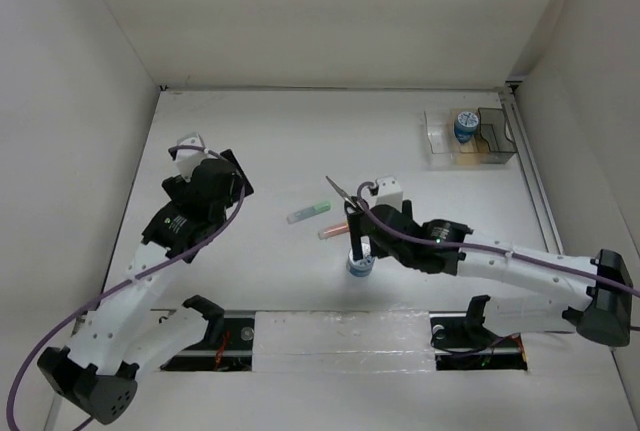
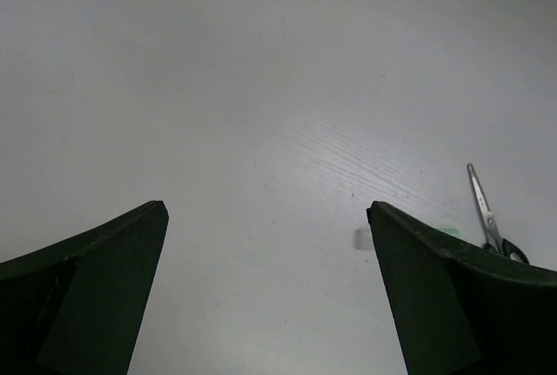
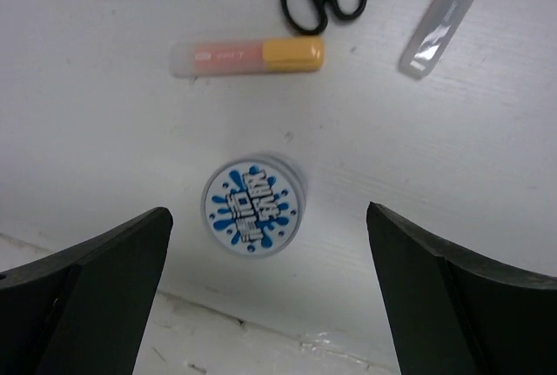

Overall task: Sort the stationery into containers
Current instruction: Pick up the stationery from the center of the board.

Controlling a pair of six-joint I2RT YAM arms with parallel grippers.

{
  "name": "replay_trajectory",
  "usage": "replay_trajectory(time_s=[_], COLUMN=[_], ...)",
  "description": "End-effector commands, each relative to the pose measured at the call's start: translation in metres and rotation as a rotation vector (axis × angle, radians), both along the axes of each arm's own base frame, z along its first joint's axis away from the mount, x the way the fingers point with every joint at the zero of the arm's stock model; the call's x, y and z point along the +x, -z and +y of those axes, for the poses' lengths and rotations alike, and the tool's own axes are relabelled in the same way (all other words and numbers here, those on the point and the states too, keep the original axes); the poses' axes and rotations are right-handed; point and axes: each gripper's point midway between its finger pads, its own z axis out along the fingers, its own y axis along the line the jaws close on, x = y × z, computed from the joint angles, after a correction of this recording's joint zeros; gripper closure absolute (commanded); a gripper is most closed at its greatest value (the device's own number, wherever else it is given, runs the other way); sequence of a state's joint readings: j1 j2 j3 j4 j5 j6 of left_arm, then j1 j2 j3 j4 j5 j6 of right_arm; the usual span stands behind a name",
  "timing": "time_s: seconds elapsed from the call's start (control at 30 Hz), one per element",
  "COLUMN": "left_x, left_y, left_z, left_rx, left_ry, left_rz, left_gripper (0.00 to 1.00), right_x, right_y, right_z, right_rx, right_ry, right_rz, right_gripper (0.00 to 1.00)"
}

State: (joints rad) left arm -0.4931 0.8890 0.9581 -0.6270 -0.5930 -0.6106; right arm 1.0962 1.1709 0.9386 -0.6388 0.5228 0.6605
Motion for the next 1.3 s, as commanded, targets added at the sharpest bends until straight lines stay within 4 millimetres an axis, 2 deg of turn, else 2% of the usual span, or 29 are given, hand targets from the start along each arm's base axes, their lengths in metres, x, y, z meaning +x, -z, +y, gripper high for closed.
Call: replay_trajectory(time_s=[0.0, 0.1, 0.17, 0.27, 0.3, 0.4, 0.43, 0.7, 0.8, 1.03, 1.07, 1.17, 1.2, 1.27], left_x=[-0.007, -0.012, -0.013, -0.014, -0.013, -0.013, -0.012, -0.011, -0.011, -0.012, -0.014, -0.014, -0.014, -0.014], left_y=[-0.032, -0.034, -0.036, -0.038, -0.039, -0.039, -0.037, -0.038, -0.038, -0.039, -0.038, -0.038, -0.038, -0.038], left_z=[0.015, 0.022, 0.023, 0.023, 0.021, 0.021, 0.02, 0.017, 0.017, 0.017, 0.018, 0.018, 0.018, 0.018], left_rx=[-0.045, -0.05, -0.055, -0.06, -0.071, -0.062, -0.057, -0.062, -0.062, -0.067, -0.067, -0.067, -0.067, -0.067], left_ry=[-0.072, -0.11, -0.11, -0.11, -0.102, -0.097, -0.096, -0.074, -0.074, -0.074, -0.074, -0.074, -0.074, -0.074], left_rz=[-0.115, -0.128, -0.137, -0.145, -0.149, -0.147, -0.139, -0.137, -0.137, -0.145, -0.145, -0.145, -0.145, -0.145], left_gripper=[0.0, 0.0, 0.0, 0.0, 0.0, 0.0, 0.0, 0.0, 0.0, 0.0, 0.0, 0.0, 0.0, 0.0], right_x=[-0.021, -0.026, -0.022, -0.021, -0.016, -0.016, -0.017, -0.015, -0.013, -0.006, -0.006, -0.008, -0.008, -0.009], right_y=[0.017, 0.031, 0.03, 0.042, 0.04, 0.046, 0.055, 0.072, 0.08, 0.083, 0.084, 0.085, 0.085, 0.086], right_z=[0.012, 0.017, 0.023, 0.023, 0.025, 0.035, 0.032, 0.037, 0.035, 0.034, 0.034, 0.033, 0.033, 0.031], right_rx=[0.025, -0.02, -0.002, -0.049, -0.036, -0.029, -0.052, -0.044, -0.066, -0.071, -0.077, -0.082, -0.082, -0.09], right_ry=[-0.008, -0.026, -0.022, -0.039, -0.025, -0.061, -0.061, -0.074, -0.064, -0.052, -0.059, -0.064, -0.064, -0.064], right_rz=[0.054, 0.06, 0.044, 0.05, 0.044, 0.068, 0.079, 0.106, 0.118, 0.116, 0.114, 0.124, 0.124, 0.129], right_gripper=[0.0, 0.0, 0.0, 0.0, 0.0, 0.0, 0.0, 0.02, 0.07, 0.22, 0.29, 0.4, 0.47, 0.55])
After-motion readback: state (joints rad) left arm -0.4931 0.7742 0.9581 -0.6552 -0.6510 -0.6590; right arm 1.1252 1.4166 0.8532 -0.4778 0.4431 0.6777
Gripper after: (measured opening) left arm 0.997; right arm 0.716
